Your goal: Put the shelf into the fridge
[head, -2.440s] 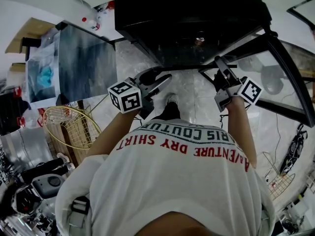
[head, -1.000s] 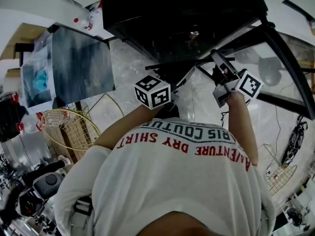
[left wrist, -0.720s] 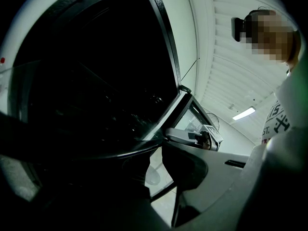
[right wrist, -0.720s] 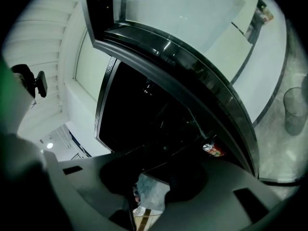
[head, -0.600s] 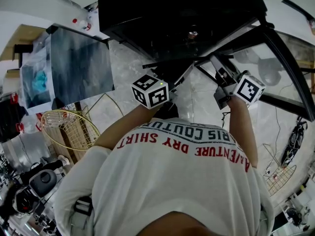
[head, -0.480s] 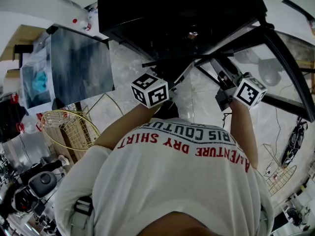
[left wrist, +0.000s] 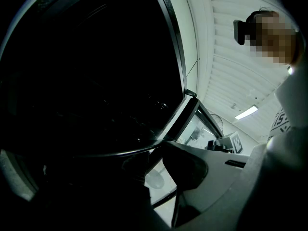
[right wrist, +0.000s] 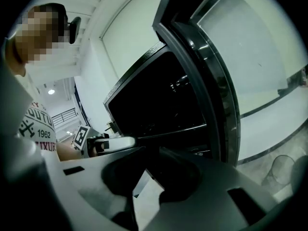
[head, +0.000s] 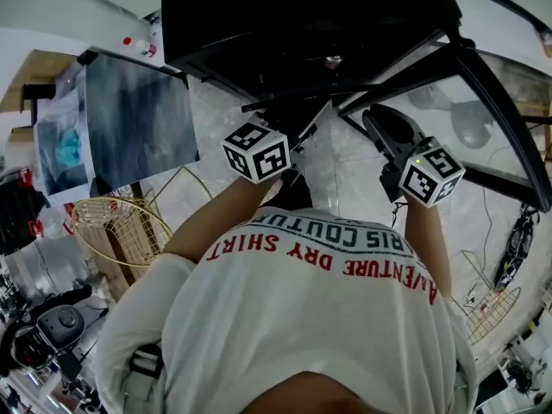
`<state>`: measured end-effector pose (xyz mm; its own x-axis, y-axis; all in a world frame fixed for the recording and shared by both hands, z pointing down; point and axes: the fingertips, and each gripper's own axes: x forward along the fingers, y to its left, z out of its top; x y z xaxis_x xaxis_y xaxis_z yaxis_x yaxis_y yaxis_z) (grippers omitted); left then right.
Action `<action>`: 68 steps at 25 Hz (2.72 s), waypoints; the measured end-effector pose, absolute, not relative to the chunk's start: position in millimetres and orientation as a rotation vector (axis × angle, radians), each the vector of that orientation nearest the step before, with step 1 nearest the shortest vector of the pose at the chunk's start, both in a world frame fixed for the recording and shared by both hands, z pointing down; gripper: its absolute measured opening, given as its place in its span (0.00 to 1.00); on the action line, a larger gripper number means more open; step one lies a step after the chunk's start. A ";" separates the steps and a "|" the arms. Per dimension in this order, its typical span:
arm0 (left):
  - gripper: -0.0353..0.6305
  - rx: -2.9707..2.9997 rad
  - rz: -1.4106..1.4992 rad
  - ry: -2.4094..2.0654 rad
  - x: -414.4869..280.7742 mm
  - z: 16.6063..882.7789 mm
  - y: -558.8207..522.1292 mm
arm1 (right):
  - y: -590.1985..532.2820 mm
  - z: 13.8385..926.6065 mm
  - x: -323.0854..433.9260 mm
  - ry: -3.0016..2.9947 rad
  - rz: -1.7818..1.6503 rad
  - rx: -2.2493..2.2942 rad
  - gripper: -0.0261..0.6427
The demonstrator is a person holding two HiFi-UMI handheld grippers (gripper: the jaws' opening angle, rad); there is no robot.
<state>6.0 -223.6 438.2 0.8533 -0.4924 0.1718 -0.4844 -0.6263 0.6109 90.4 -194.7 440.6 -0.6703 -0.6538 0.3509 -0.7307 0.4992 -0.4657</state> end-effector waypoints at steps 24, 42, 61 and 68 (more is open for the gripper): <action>0.21 2.351 -0.012 -0.757 1.8 439.4 -264.0 | -190.0 440.6 73.0 -2.610 0.916 1.164 0.12; 0.22 2.375 -0.032 -0.789 -3.3 437.8 -290.4 | -194.3 444.0 63.2 -2.621 0.950 1.145 0.12; 0.22 2.360 -0.082 -0.864 -6.7 438.0 -323.3 | -188.2 456.5 63.0 -2.583 0.974 1.141 0.11; 0.22 2.349 -0.085 -0.910 -10.2 439.6 -331.7 | -192.0 456.9 60.8 -2.597 0.981 1.136 0.11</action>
